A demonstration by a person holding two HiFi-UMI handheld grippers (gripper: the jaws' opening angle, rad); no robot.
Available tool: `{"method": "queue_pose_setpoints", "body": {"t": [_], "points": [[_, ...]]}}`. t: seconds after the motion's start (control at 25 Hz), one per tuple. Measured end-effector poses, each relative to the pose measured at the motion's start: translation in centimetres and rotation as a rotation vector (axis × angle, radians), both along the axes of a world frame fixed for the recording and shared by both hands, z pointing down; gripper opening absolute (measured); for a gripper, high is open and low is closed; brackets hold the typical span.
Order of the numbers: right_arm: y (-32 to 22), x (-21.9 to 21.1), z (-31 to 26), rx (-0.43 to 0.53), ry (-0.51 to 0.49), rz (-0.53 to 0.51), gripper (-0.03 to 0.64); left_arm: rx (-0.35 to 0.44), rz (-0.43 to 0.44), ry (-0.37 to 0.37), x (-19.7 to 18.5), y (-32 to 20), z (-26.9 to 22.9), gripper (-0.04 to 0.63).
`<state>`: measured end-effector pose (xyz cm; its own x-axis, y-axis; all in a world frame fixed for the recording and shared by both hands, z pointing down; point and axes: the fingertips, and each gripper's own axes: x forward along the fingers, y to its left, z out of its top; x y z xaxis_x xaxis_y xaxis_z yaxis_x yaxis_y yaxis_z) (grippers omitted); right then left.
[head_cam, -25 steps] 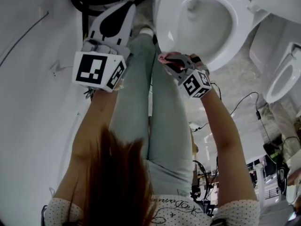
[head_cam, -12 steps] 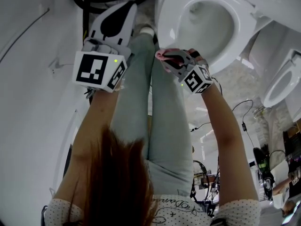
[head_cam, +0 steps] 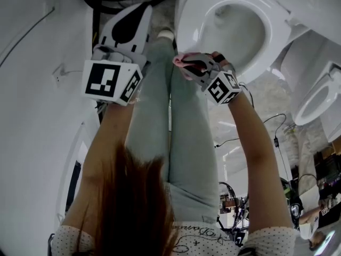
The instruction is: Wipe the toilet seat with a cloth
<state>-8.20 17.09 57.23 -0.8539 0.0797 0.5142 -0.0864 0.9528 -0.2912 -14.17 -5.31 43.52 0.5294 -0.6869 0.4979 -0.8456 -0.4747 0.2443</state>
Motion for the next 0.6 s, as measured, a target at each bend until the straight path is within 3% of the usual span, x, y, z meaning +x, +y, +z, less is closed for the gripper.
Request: {"method": "queue_pose_setpoints", "body": {"t": [0.32,0.6], "points": [[-0.7,-0.2,0.2,0.011,0.001,-0.035,0.055,0.007,-0.006,0.007,0.5,-0.8,0.3,0.001],[-2.5,0.0,-0.5,0.031,-0.004,0.016,0.055,0.019,-0.004,0.009,1.1,-0.5,-0.7,0.001]]}}
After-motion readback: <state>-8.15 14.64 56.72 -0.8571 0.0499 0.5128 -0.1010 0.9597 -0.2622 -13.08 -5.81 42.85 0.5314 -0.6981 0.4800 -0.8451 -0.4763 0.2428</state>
